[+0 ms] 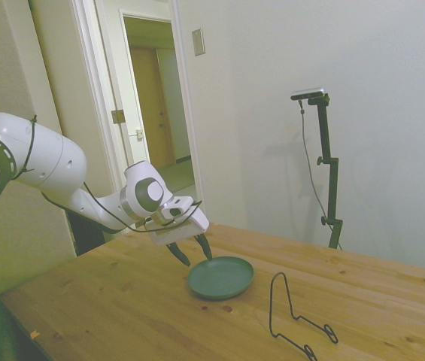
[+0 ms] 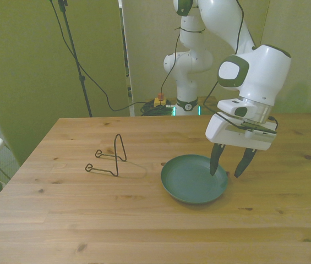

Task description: Load the plate

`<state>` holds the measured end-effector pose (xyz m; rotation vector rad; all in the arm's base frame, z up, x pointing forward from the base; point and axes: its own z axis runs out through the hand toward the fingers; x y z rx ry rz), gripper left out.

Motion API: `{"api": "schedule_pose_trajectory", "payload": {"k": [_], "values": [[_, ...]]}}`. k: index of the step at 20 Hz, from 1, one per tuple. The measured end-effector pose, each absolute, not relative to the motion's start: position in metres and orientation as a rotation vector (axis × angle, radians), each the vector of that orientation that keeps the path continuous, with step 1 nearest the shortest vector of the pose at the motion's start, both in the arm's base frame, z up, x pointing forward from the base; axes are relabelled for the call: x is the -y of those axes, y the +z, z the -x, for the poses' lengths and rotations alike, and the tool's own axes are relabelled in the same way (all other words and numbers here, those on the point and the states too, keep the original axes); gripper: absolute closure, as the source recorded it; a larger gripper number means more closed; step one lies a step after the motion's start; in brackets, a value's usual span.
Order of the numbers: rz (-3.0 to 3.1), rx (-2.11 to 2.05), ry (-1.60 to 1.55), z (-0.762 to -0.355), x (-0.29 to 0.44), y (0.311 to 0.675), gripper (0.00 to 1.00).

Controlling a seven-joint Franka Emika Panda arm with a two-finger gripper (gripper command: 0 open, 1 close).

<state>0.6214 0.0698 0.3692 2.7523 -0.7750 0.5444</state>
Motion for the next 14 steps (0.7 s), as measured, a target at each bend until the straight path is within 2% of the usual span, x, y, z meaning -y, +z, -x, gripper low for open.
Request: {"api": "schedule_pose_trajectory", "payload": {"k": [14], "values": [[-2.734,0.788,0.552,-0.604,-0.060,0.354,0.00]]}}
